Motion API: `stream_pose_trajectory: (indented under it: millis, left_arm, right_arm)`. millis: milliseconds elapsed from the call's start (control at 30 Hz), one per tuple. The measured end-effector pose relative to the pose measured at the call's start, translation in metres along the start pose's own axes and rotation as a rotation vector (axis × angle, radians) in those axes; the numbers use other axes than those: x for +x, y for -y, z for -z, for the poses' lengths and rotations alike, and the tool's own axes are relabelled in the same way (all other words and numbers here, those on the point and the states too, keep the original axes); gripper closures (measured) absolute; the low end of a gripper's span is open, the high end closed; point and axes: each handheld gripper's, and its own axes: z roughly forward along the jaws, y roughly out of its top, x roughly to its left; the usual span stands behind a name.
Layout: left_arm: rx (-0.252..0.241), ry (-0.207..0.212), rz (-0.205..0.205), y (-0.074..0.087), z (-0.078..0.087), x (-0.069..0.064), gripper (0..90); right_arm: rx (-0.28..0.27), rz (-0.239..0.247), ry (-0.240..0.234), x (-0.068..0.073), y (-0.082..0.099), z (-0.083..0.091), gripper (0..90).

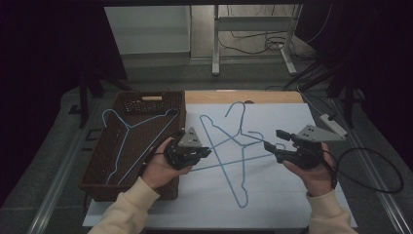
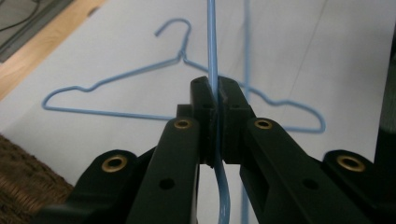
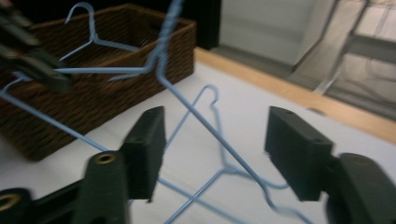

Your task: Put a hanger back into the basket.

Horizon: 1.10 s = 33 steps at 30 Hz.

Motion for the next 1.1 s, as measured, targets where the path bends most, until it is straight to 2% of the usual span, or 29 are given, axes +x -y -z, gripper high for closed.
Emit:
stream_pose_trajectory:
  millis: [100, 133, 367, 500, 733, 900, 1100]
  left_arm:
    - [-0.035, -0.012, 0.058, 0.007, 0.012, 0.006, 86.9]
    - [-0.056, -0.014, 0.09, 0.01, 0.019, 0.009, 86.9]
    - [-0.141, -0.055, 0.145, 0.021, 0.053, 0.014, 86.9]
    - [-0.171, -0.086, 0.175, 0.03, 0.068, 0.018, 86.9]
    - [-0.215, -0.114, 0.253, 0.054, 0.083, 0.027, 86.9]
    - [-0.241, -0.134, 0.282, 0.065, 0.092, 0.03, 86.9]
    - [-0.253, -0.205, 0.336, 0.079, 0.104, 0.037, 86.9]
  right_arm:
    - [-0.012, -0.019, -0.001, -0.004, 0.002, 0.001, 35.2]
    - [-0.014, -0.023, -0.003, -0.005, 0.003, 0.001, 35.2]
    - [0.025, -0.033, -0.009, -0.008, 0.013, -0.008, 34.5]
    - [0.048, -0.035, -0.013, -0.009, 0.018, -0.014, 34.3]
    - [0.089, -0.041, -0.019, -0.009, 0.028, -0.024, 34.3]
    - [0.106, -0.047, -0.017, -0.011, 0.033, -0.028, 34.2]
    - [0.122, -0.033, -0.007, -0.009, 0.036, -0.031, 34.2]
